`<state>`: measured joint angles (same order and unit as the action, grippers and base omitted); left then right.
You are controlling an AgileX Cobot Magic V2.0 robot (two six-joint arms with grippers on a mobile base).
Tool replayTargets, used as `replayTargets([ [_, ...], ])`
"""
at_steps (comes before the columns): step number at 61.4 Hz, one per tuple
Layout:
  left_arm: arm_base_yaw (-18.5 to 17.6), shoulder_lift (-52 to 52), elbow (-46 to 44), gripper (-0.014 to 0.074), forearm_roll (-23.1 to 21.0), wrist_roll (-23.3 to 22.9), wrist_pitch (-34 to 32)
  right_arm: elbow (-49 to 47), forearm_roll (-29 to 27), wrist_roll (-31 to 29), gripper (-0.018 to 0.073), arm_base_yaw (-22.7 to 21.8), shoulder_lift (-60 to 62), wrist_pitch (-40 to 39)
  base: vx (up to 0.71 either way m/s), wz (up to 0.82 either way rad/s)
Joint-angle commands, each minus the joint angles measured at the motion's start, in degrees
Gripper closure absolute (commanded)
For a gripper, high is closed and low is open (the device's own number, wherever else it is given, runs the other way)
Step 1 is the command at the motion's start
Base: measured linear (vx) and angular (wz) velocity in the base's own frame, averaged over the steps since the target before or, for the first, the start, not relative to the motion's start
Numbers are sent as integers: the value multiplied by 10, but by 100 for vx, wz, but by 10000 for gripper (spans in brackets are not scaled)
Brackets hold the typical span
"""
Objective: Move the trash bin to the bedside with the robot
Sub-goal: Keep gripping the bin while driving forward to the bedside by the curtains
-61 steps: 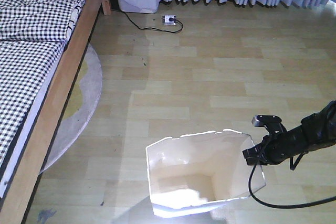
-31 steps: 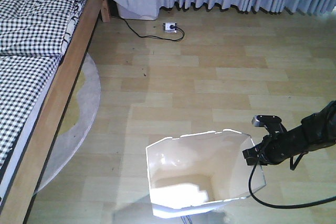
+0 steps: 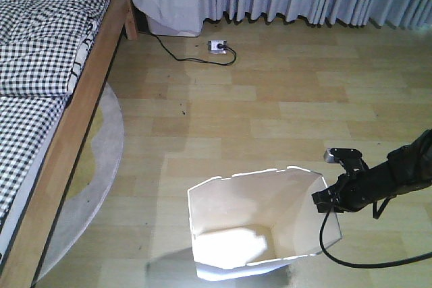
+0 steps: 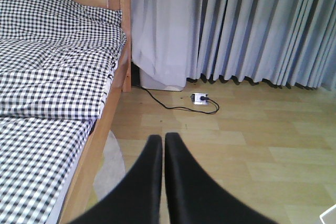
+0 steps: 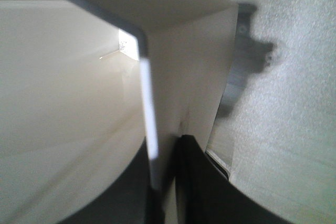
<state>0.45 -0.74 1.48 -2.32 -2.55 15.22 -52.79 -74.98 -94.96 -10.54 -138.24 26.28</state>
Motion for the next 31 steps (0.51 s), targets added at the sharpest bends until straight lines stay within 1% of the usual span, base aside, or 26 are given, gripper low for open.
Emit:
replayTargets([
  [1,0,-8,11,602,-3,-3,-38,-5,-20,2,566,-3,43,111,24,1],
  [31,0,-8,11,602,-3,-3,-38,-5,-20,2,566,-3,43,111,24,0],
])
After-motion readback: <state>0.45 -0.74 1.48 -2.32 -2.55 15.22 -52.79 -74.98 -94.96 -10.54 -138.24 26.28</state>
